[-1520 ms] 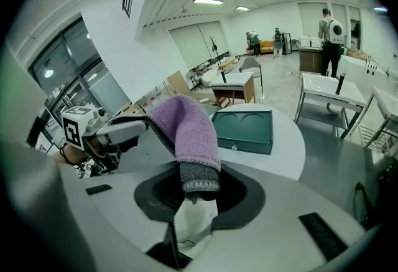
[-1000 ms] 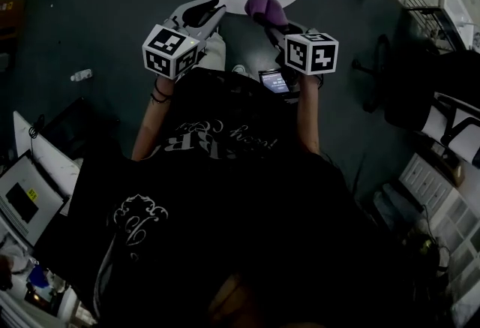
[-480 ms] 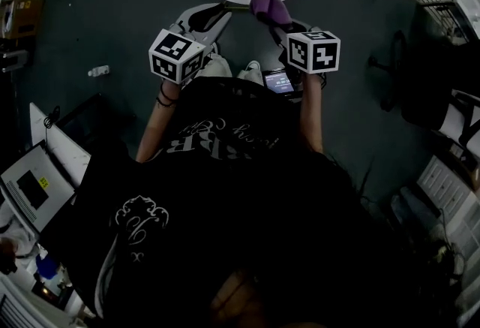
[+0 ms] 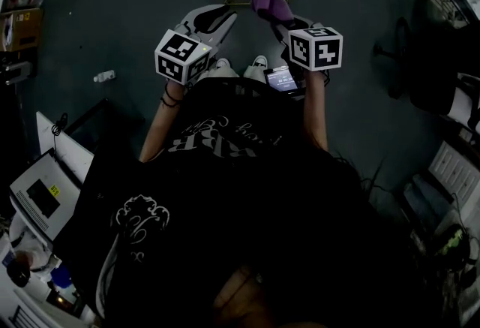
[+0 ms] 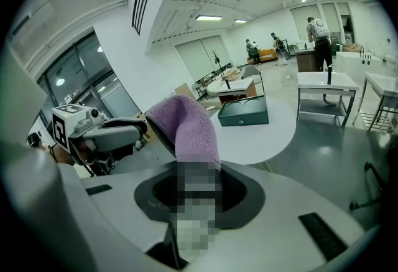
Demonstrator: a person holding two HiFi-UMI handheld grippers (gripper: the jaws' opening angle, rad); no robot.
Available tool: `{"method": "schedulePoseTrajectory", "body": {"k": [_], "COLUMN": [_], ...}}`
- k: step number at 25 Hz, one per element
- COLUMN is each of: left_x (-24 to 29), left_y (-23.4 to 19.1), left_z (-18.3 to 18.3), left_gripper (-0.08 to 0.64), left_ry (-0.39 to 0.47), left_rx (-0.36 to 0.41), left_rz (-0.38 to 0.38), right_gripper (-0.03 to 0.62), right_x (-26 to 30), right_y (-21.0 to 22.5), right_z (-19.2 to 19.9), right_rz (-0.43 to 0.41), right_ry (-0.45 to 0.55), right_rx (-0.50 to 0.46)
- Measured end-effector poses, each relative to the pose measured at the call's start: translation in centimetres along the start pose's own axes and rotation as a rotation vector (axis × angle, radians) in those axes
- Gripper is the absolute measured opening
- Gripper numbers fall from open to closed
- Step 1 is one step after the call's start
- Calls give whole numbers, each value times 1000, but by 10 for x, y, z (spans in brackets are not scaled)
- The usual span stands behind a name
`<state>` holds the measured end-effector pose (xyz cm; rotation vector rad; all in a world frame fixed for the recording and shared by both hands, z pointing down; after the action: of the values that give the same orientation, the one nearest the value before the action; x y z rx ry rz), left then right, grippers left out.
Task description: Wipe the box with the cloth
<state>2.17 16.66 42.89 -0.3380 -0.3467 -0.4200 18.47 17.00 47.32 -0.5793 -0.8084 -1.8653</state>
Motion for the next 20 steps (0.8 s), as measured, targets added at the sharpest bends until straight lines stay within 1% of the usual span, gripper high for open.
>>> {"method": "schedulePoseTrajectory", "body": {"k": [4,7,12,20], "left_x": [-3,-14,-39,-60], "left_y": [1,1,-4,-12], "left_z": [-7,-7,-3,1], "left_gripper": [78,78,78,78], "left_ry": [3,7,35,60], "left_rx": [39,55,57,55], "left_rz": [32,51,59,72], "right_gripper": [86,86,86,86], "right_x": [-3,-6,-9,-11], "right_y": [-5,-15,-38,-56], "right_z": [-2,-2,-1,-1], "right_rz": [29,51,83,118], "right_ry": [3,7,9,12], "right_rx": [1,8,-3,-6]}}
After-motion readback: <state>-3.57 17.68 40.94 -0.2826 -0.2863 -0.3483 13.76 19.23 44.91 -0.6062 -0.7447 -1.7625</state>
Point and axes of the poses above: the fingertips, and each gripper's own axes: x forward along the fingers, y to its right, z out of its underside, the point moved 5 cm from there along -x, backward along the fingers, and after that the axes turned 12 degrees about z, right-handed, at the moved point
